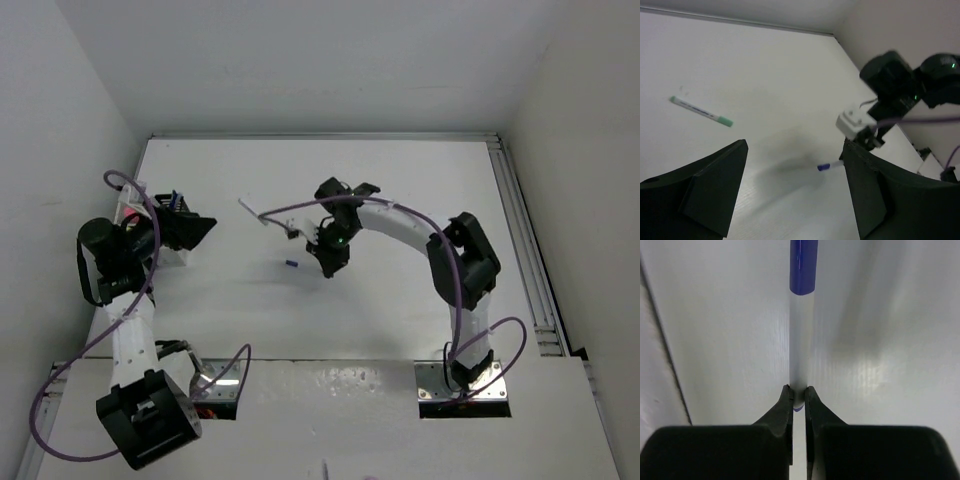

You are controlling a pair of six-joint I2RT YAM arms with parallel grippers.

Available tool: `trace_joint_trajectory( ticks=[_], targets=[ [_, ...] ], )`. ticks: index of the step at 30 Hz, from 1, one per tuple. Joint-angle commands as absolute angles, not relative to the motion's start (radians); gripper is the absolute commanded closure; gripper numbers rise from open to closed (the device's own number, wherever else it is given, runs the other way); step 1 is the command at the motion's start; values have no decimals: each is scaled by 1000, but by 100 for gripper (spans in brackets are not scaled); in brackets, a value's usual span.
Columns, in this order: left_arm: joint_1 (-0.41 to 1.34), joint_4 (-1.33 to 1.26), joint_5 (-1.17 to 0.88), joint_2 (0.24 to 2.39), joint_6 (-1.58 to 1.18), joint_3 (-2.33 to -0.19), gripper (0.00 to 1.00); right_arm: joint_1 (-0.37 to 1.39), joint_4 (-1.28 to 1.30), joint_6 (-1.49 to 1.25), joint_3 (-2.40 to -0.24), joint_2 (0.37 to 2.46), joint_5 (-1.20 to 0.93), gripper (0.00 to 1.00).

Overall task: Sort the stationery into containers
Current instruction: Pick up the pen from the center of the board.

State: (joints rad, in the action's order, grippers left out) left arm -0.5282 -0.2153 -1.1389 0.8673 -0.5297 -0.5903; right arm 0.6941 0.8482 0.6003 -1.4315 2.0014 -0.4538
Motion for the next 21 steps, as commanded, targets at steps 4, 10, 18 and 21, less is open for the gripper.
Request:
trace_joint_trajectory(
  ticks=[4,10,18,21],
  targets=[
    [-423,-321,-1218,805,-640,-516,17,655,783,283,-1623,1830,-810,100],
    [-293,-460,-1122,749,-797,-454,17,646,574,37,-1575,1763,-896,100],
    [-160,-564,-1031,781,-893,-485,17,663,529,-51,-1589,1769,-916,100],
    [-112,-577,-991,798,-893,-494,17,680,523,-52,-1591,1764,-917,100]
  ],
)
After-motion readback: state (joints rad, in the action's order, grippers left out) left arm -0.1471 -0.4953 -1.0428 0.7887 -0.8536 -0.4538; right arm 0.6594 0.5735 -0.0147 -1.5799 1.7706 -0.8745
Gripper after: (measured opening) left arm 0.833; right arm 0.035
